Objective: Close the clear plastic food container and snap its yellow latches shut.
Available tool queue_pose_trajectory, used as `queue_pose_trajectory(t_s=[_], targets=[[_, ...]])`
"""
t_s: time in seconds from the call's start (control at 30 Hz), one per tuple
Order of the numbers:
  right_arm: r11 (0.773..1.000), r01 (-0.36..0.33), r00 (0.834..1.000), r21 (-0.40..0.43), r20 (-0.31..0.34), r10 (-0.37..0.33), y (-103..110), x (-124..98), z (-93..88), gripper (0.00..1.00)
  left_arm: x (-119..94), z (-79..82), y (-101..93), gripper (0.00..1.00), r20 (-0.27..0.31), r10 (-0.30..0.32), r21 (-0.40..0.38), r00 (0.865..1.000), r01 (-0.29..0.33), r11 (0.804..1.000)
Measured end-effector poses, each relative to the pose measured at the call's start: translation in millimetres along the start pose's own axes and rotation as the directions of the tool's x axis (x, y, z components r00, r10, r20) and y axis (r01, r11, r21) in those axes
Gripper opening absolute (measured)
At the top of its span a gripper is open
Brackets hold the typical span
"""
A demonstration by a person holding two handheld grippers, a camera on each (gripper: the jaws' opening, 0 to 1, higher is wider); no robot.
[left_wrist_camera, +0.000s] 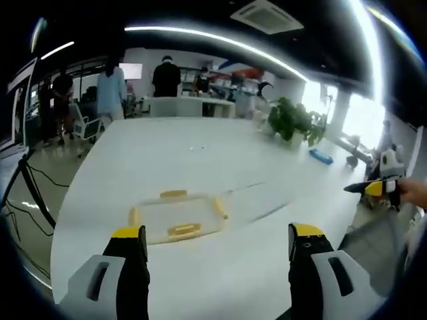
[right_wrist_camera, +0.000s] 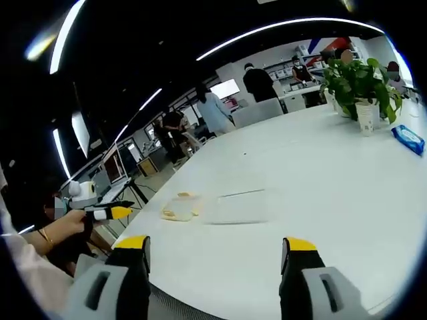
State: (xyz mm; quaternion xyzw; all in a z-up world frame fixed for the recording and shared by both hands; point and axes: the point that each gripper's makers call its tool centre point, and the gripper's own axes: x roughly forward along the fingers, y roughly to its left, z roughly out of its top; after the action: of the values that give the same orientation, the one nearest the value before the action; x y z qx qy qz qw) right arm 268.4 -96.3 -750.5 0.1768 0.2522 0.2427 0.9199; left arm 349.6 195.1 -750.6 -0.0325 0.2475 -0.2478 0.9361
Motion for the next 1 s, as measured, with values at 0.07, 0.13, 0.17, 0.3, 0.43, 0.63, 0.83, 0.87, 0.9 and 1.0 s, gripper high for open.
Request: queue_pose_trajectory(t_s=[0.07,0.13,0.17,0.3,0.43,0.63,0.83,0.87,0.9,1.0], targets=[[1.000,-0.002,1.000,-0.007,0.002,0.002,1.3,0.6,0.2,0.81,0.2,0.2,-0.4,0.86,-0.003,-0.002,0.002,1.000,0.002,1.000],[1.000,-0.008,1.000,-0.006,-0.003,0.008,2.4,1.0,-0.5,0.81,0.8,0.7,0.4,0.85,-0.003,-0.002,0.001,1.000,0.002,1.000],[1.000,-0.008,1.000,-0.006,-0.003,0.008,2.4,1.1,-0.7,0.81,1.0,1.0,0.7,0.85,-0.002,-0.001,0.001,1.000,0.001,1.000],[1.000,-0.009,1.000,-0.008,-0.009,0.009,2.2,0.2,-1.8,0.81,1.7,2.3,0.8,0.84,0.002,-0.004,-0.009,1.000,0.004,1.000],[1.000,-0.005,1.000,-0.010,-0.011,0.005,0.0,-0.9,-1.4,0.81,2.5,1.2,-0.5,0.84,-0.004,-0.010,-0.001,1.000,0.010,1.000],[1.000,-0.005,1.000,-0.011,-0.015,0.005,-1.4,-0.4,-0.6,0.81,4.9,-0.1,-4.0,0.83,-0.005,-0.029,-0.019,1.000,0.029,0.999],[1.000,-0.019,0.999,-0.014,-0.028,0.019,2.0,3.1,-3.2,0.81,5.8,-5.1,-5.8,0.82,-0.021,-0.037,-0.019,0.999,0.037,0.999],[1.000,-0.020,0.999,-0.013,-0.029,0.020,2.1,3.8,-3.7,0.81,5.9,-5.8,-5.5,0.82,-0.022,-0.037,-0.020,0.999,0.037,0.999],[1.000,-0.021,0.999,-0.013,-0.030,0.020,2.0,4.3,-4.0,0.81,5.8,-6.3,-5.1,0.82,-0.024,-0.037,-0.021,0.999,0.036,0.999],[0.999,-0.028,0.999,-0.018,-0.036,0.027,3.7,5.5,-5.1,0.81,5.4,-7.1,-2.6,0.81,-0.024,-0.034,-0.026,0.999,0.033,0.999]])
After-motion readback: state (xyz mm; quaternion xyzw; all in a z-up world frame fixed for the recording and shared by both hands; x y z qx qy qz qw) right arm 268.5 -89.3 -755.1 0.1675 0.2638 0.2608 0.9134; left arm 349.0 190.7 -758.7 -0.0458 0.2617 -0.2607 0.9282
